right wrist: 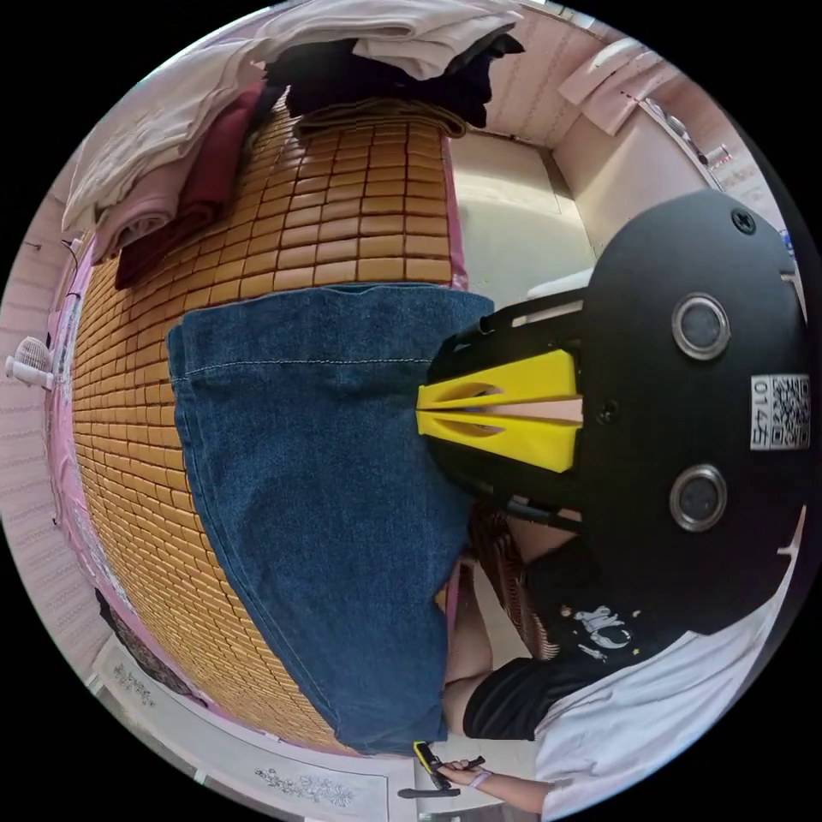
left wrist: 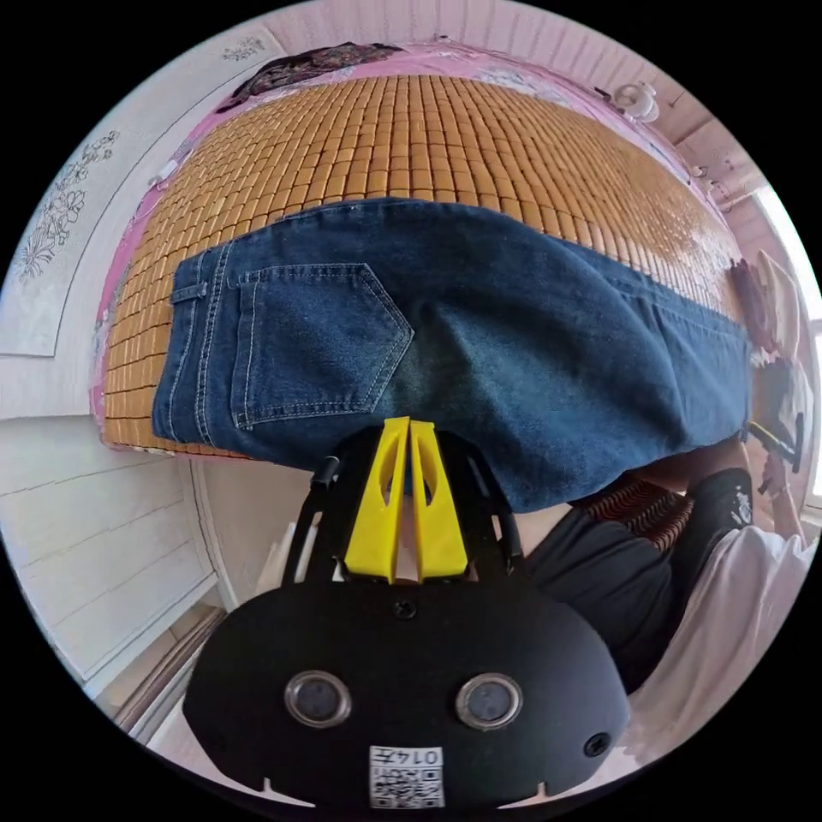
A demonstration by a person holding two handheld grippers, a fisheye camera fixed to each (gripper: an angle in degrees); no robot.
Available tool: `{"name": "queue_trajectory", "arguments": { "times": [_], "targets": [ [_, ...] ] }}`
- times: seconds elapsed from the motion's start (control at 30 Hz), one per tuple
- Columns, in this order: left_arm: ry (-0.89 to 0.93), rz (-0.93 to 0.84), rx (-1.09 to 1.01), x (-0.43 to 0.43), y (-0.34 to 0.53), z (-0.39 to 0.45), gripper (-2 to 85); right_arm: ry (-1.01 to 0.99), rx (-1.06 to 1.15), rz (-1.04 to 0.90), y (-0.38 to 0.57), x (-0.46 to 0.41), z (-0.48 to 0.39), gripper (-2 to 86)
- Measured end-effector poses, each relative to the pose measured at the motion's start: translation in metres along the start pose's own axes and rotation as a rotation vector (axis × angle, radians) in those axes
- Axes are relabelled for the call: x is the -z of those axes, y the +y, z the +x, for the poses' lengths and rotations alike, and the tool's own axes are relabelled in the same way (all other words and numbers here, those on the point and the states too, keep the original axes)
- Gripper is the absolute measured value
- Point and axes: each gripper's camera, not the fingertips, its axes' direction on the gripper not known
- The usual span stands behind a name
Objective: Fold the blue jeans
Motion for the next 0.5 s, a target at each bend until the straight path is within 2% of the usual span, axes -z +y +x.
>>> {"name": "queue_trajectory", "arguments": {
  "times": [0.13,0.2,0.27,0.43,0.5],
  "targets": [
    [0.101,0.256,-0.025,0.041,0.014,0.029,-0.5,-0.013,-0.062,0.163,0.047,0.023,0.016,0.5],
    [0.141,0.341,-0.156,0.057,0.004,0.071,0.6,-0.027,-0.090,0.240,0.049,0.032,0.023,4.1],
    [0.129,0.361,-0.233,0.058,-0.011,0.107,5.1,-0.040,-0.120,0.272,0.033,0.034,0.034,10.3],
    [0.118,0.329,-0.477,0.029,-0.060,0.215,9.9,-0.057,-0.119,0.330,-0.016,0.034,0.051,11.3],
    [0.195,0.267,-0.518,0.009,-0.087,0.263,10.2,-0.034,-0.165,0.332,-0.031,0.031,0.060,11.7]
  ]
}}
